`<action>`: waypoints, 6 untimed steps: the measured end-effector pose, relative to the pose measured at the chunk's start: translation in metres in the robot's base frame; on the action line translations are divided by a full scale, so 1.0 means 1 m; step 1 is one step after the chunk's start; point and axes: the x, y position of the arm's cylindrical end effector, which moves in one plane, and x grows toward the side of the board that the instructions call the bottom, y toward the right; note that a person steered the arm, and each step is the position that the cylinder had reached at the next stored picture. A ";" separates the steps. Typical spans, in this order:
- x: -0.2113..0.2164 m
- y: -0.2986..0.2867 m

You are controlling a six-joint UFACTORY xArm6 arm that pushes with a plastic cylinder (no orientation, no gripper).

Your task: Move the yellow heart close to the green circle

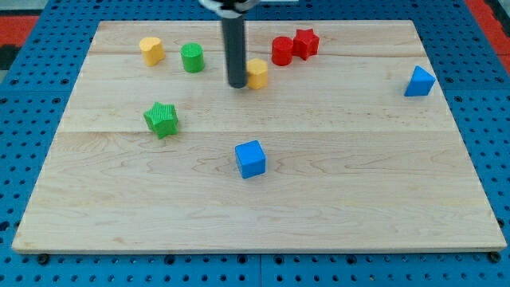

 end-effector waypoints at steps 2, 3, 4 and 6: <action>-0.018 0.014; -0.020 -0.106; -0.016 -0.191; -0.081 -0.170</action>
